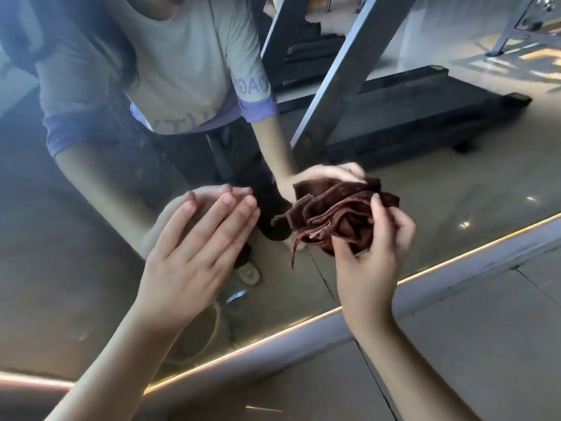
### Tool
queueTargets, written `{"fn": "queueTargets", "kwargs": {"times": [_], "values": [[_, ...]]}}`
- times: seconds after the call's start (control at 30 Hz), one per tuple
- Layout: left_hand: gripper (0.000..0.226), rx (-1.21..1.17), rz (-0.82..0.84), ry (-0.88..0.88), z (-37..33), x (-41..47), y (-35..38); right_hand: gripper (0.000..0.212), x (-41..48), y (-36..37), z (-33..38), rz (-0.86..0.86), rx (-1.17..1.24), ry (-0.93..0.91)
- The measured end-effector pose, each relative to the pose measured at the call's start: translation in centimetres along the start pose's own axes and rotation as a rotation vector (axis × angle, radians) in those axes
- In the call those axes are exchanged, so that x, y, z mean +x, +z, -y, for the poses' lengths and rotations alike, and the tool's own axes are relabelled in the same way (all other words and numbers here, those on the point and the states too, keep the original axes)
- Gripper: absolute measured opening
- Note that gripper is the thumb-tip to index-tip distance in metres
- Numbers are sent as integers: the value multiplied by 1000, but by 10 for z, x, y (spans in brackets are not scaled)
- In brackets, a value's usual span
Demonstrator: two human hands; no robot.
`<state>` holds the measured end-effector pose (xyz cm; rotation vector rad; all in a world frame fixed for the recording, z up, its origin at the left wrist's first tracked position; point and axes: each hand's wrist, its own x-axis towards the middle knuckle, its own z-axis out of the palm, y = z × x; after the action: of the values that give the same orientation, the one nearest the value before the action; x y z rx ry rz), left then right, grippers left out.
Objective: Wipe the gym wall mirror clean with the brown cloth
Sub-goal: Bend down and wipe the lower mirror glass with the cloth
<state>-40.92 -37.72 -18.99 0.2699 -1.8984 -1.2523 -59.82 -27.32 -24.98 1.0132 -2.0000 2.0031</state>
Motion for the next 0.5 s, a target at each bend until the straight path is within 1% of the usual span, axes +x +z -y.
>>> {"fn": "queueTargets", "kwargs": {"times": [0.03,0.07,0.1,0.13,0.17,0.2,0.23,0.3,0.33,0.4,0.43,0.47,0.5], "values": [[34,3,38,17,1,-4,-1,60,-9,4,-1,21,-13,-44],[34,64,17,10,1,-5,-1,57,-17,7,-1,61,-24,-92],[34,174,4,37,5,-9,2,53,-20,7,-3,100,-48,-152],[34,230,-19,67,5,-11,2,49,-20,6,-5,133,-76,-207],[32,168,-55,36,6,-9,2,46,-15,3,-8,144,-104,-247],[28,0,-88,16,2,-7,3,42,-8,0,-10,122,-134,-261],[26,-102,-78,-4,2,-6,1,39,-2,-3,-13,73,-161,-257],[27,-183,-74,-65,3,-4,-2,36,3,-3,-16,-17,-194,-211],[28,-219,-44,-70,7,-7,-6,36,0,-1,-15,-40,-185,-181],[30,-200,5,-39,12,-10,-11,36,-12,9,-10,-73,-122,-103],[31,-200,20,-51,15,-12,-15,35,-19,14,-7,-79,-84,-70],[33,-204,42,-68,19,-13,-22,36,-26,18,-3,-72,-56,-56],[40,-182,49,-75,22,-13,-26,37,-32,21,-1,-44,-41,-66]]}}
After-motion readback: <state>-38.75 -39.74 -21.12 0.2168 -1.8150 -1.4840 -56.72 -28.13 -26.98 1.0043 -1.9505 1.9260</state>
